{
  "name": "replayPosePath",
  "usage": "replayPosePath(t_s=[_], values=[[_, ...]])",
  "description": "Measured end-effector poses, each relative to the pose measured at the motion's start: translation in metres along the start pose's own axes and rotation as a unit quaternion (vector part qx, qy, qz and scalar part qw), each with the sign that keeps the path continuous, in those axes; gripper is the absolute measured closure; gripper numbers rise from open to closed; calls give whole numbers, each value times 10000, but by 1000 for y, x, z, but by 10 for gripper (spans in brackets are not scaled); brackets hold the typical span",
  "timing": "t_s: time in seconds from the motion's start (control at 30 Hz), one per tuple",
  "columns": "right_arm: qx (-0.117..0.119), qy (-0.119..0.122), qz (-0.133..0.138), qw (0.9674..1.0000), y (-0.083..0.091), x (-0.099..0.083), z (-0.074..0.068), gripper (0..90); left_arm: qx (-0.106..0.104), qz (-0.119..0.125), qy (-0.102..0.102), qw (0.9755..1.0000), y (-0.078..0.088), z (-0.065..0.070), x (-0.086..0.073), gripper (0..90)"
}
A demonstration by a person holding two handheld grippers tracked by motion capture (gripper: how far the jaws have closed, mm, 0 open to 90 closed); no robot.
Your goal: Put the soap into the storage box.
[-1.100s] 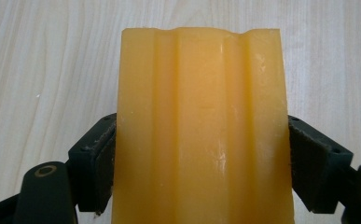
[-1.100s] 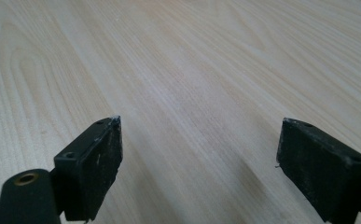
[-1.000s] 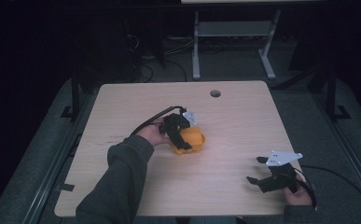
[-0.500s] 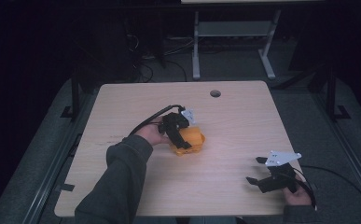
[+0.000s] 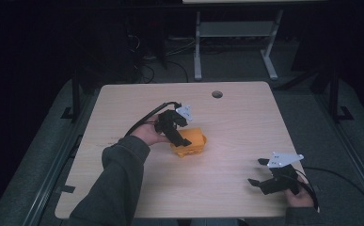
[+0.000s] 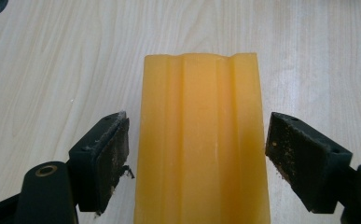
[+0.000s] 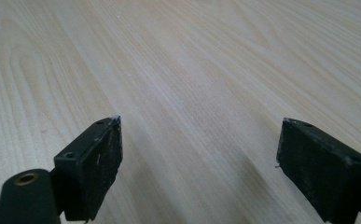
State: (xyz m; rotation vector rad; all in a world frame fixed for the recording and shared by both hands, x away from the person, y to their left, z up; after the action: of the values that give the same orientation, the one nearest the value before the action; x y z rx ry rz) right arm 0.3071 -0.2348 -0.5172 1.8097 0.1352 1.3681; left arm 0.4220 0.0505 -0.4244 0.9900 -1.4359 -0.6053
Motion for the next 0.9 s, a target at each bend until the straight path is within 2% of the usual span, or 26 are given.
replayPosePath(t_s=[0.13, 0.23, 0.4, 0.63, 0.7, 0.87, 0.9], values=[[-2, -7, -13, 10000, -1, 0, 0, 137, 33, 90, 74, 9999, 5, 2, -2, 210], [-20, -6, -11, 10000, -1, 0, 0, 137, 148, 83, 65, 9998, 11, 2, -7, 210], [-56, -19, 7, 10000, -1, 1, 1, 137, 207, 121, 149, 9996, 17, 2, -13, 209], [-83, -24, -3, 10000, -1, 0, 2, 137, 189, 131, 274, 9994, 24, 3, -21, 220], [-86, -25, -7, 10000, -1, 0, 1, 137, 229, 149, 218, 9994, 26, 4, -22, 220], [-91, -25, -24, 10000, -1, 0, 1, 137, 237, 136, 222, 9994, 26, 6, -24, 220], [-94, -22, -25, 10000, -2, 0, 1, 137, 236, 162, 300, 9991, 27, 6, -25, 220]])
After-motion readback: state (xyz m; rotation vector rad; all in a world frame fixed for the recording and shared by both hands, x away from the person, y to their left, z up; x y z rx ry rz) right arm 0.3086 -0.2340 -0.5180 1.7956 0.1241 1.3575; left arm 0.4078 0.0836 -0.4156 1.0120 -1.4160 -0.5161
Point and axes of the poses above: each handheld gripper's, and its own axes: y roughly backward along the jaws, x roughly out of its top, z roughly to its right, the point moved 7 cm from there along -y, roughly forward along the jaws, and after that the axes turned 5 degrees about x, right-handed, at the moved point
